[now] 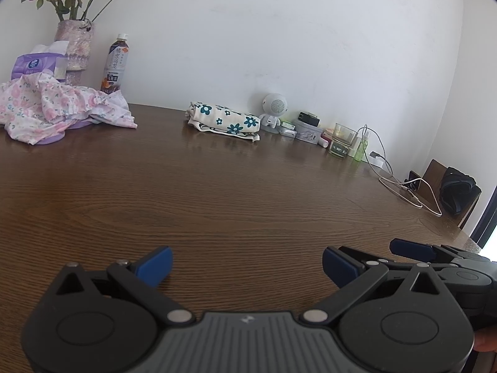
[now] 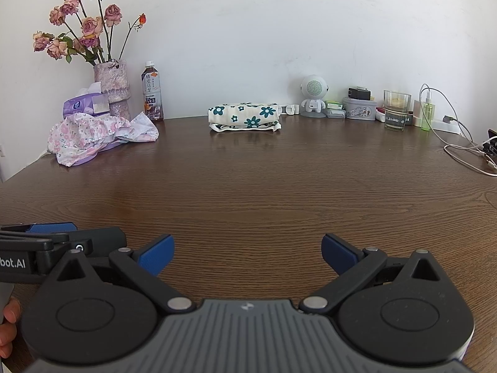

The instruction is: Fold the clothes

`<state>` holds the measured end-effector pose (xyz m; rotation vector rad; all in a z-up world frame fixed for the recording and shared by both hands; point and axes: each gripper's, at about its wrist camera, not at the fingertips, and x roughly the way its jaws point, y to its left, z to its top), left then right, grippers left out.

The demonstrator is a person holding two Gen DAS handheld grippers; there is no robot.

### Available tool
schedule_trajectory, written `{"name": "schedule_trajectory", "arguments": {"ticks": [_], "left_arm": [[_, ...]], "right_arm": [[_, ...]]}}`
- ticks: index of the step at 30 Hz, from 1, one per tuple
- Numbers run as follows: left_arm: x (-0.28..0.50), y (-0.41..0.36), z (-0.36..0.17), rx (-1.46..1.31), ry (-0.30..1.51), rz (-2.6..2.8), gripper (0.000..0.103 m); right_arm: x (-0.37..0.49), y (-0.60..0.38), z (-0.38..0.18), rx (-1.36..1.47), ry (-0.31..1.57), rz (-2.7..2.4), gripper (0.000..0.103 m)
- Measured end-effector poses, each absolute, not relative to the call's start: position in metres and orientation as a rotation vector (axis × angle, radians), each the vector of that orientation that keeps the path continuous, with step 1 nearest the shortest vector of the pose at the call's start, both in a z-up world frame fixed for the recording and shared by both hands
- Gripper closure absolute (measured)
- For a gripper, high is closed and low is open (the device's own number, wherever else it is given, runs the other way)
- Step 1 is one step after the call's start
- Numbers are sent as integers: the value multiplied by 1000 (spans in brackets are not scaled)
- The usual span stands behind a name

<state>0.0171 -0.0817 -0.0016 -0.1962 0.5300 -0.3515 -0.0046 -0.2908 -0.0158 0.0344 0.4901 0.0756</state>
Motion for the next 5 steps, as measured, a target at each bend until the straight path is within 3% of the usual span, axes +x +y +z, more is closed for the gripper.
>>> {"name": "schedule_trajectory", "arguments": {"ticks": [5], "left_arm": [[16, -82, -2, -195, 528, -350, 0]], "right_arm": [[-5, -291, -16, 34, 490, 75, 0]]}}
